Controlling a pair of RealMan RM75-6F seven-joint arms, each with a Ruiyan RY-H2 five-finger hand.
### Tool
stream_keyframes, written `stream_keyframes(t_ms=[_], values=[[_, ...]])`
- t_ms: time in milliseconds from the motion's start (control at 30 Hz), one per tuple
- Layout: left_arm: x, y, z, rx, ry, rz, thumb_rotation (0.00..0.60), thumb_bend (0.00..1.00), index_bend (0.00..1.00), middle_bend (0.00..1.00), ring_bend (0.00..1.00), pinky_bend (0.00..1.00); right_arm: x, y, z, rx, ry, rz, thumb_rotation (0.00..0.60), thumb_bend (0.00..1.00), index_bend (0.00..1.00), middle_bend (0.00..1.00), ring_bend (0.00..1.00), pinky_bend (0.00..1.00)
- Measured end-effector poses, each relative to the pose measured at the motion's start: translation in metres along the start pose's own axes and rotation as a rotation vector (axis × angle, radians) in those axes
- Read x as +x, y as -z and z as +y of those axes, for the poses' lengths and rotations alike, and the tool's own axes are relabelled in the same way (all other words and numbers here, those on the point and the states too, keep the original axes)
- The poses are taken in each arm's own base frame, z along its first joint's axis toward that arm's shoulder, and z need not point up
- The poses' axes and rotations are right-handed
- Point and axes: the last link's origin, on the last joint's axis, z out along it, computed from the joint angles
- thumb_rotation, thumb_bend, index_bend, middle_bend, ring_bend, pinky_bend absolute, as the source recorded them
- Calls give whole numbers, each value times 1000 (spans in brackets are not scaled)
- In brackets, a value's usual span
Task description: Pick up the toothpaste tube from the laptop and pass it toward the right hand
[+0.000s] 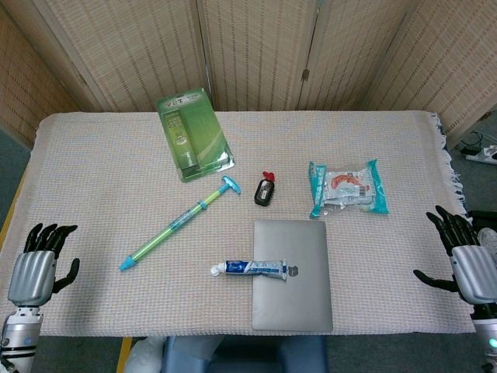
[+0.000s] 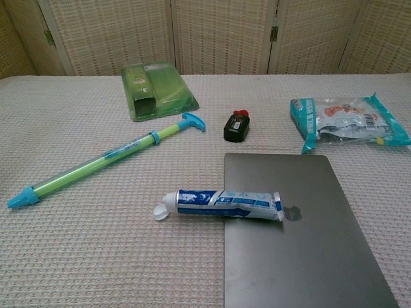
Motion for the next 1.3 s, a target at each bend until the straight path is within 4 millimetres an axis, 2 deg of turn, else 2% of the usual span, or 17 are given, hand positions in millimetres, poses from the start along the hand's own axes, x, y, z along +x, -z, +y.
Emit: stream_keyframes(t_ms=[367,600,767,967,1133,1300], values=[[2,-2,7,-39,-3,4,600,503,208,236,151,87,4,2,2,1,-2,18,600,141,0,0,0,0],[7,-14,27,-161,9,-4,600,503,219,236,156,86,8,3,3,3,1,29,600,141,0,0,0,0],[8,-33,55,-327,40,-28,600,503,252,236,169,114,12,3,2,9,4,43,600,140,0,0,0,0],[-1,-57,96,-516,66,-105,600,494,252,236,169,98,13,3,-1,8,8,44,600,139,0,0,0,0],[-15,-72,135,-653,70,-190,600,416,241,236,169,87,13,3,-2,3,11,43,600,141,0,0,0,0],[-32,-75,172,-756,59,-250,600,355,228,236,169,74,14,3,-1,-9,14,42,600,141,0,0,0,0]])
